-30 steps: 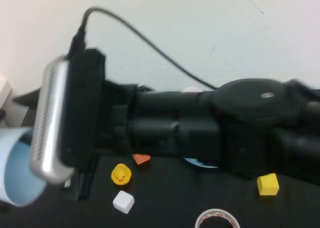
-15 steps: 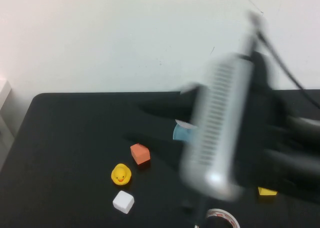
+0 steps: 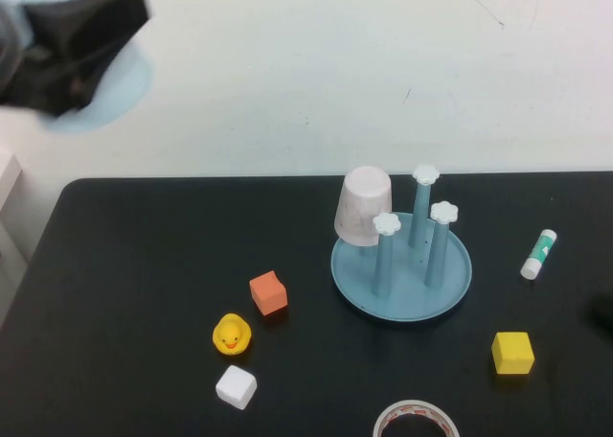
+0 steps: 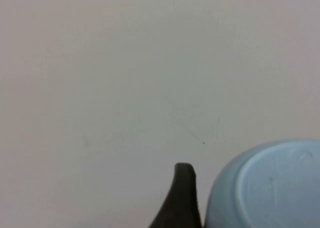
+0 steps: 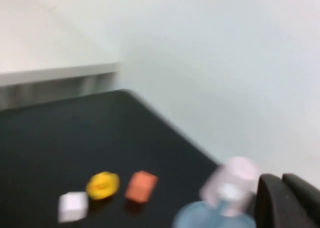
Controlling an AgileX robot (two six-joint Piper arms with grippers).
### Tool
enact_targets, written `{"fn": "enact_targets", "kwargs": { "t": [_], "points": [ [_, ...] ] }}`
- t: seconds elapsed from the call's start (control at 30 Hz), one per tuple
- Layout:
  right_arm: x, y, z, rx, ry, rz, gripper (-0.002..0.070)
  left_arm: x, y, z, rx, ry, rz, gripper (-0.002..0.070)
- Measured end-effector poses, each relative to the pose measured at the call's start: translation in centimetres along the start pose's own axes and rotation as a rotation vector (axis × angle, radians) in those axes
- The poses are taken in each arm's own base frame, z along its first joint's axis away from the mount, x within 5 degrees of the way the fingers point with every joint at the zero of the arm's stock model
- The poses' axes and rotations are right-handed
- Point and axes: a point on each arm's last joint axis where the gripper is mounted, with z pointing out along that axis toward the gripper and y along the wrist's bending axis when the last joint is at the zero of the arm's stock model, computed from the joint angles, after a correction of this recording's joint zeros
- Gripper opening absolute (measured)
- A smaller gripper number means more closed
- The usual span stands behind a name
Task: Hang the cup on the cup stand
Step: Place the cup on the cup holder
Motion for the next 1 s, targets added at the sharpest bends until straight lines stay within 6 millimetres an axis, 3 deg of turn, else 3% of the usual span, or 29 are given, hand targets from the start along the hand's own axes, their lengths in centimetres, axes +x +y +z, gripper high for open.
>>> {"fn": "enact_targets", "kwargs": {
  "t": [0.17,0.27,0.4,0.53,0.7,0.87,1.0],
  "points": [
    [1.1,-2.5,-3.8,0.199,-0.053,0.076,-0.0001,0.1,2.0,4.7,0.082,0.033,-0.01,0.0574],
    [1.7,-4.0,-5.5,0.33,-0.058,0.123,-0.0001,0.7,2.4,8.6,0.103,0.05,0.013,0.0574],
    [2.5,-5.5,-7.5,0.476,-0.051,0.18,-0.0001,2.2,0.8,14.1,0.152,0.067,0.124,0.0574],
    [3.5,-6.9,-9.1,0.637,0.002,0.232,-0.0001,5.6,-1.6,19.5,0.195,0.115,0.15,0.0574],
    [4.5,-7.8,-10.3,0.783,0.077,0.27,-0.0001,11.5,-3.4,25.2,0.207,0.2,0.142,0.0574],
    [4.9,-8.1,-10.7,0.834,0.107,0.282,-0.0001,17.0,-3.1,29.3,0.196,0.251,0.139,0.0574],
    [4.9,-8.1,-10.8,0.839,0.111,0.282,-0.0001,20.2,-2.8,32.0,0.217,0.245,0.142,0.0574]
  ]
}}
